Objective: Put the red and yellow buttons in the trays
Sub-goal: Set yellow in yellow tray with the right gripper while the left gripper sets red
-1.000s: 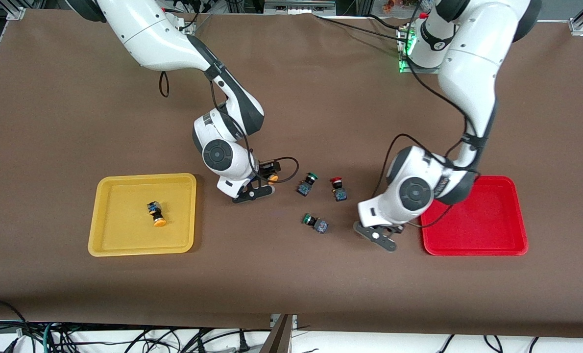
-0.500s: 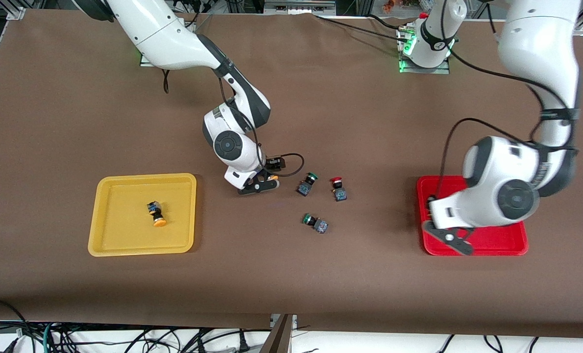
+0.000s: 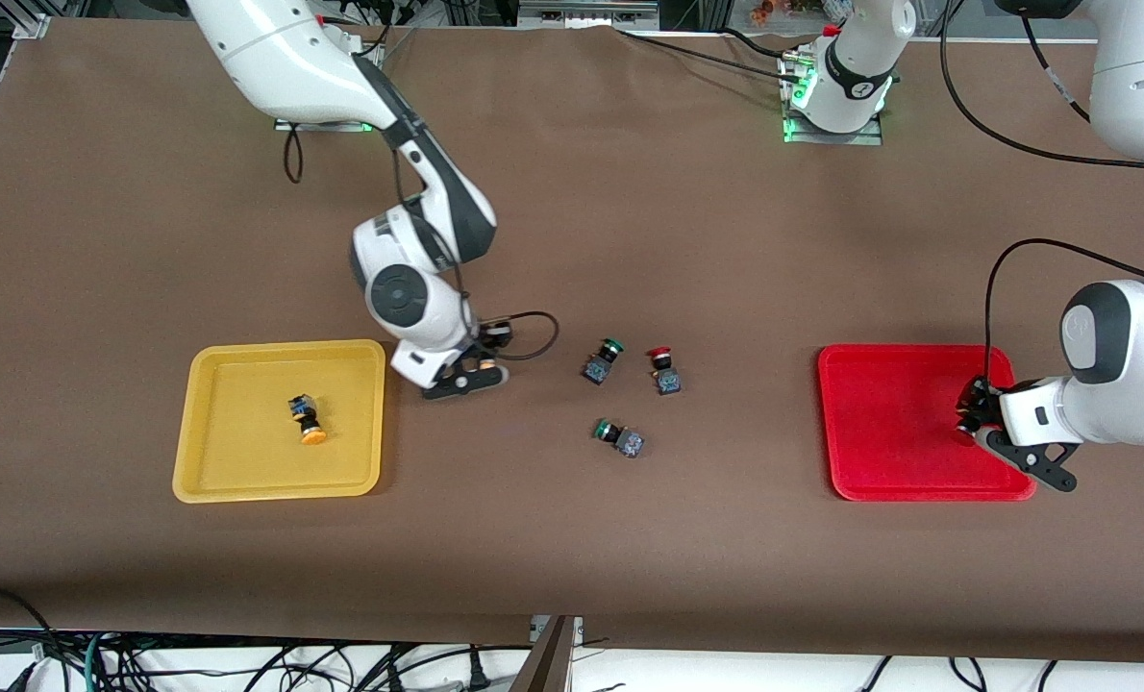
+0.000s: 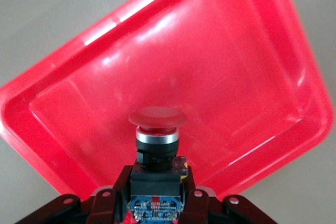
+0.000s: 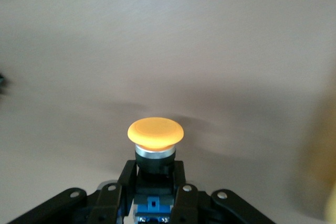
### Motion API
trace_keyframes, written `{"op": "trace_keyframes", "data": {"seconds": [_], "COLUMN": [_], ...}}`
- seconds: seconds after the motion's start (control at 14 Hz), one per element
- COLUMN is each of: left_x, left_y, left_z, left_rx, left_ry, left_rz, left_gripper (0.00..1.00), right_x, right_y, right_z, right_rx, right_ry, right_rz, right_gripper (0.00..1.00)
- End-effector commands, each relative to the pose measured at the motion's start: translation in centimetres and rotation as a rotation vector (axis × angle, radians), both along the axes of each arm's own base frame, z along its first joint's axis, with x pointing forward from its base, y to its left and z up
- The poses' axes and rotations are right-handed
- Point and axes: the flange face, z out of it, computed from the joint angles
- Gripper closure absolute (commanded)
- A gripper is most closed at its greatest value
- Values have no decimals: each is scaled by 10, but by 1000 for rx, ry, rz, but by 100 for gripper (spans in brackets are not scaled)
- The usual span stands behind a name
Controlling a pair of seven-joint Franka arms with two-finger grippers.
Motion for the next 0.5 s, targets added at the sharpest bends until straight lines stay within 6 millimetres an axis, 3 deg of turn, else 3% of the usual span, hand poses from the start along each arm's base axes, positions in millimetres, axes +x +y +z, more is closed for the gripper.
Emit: {"op": "trace_keyframes", "data": {"seconds": [0.0,0.14,0.21,0.36,0.43], "left_x": [-22,-28,-33,-36,-38], "left_y": [17,26,28,33,35], "left_z": [-28,-41,-47,-52,-61], "left_rx": [-23,-24,-26,-28,-36], "left_ry": [-26,-41,-34,-39,-39], "left_rz": [-30,-16,-11,-2,11], "left_gripper": [100,100,100,100,100], "right_x": [41,65,71,72,69], "right_y": [-92,-169,-193,-199,-191], "right_z": [41,40,31,11,3], "right_rx": [-34,-16,4,60,76], "right_ry": [-23,-24,-19,4,19], "right_rz": [87,137,112,37,17], "right_gripper": [100,100,100,100,100]}}
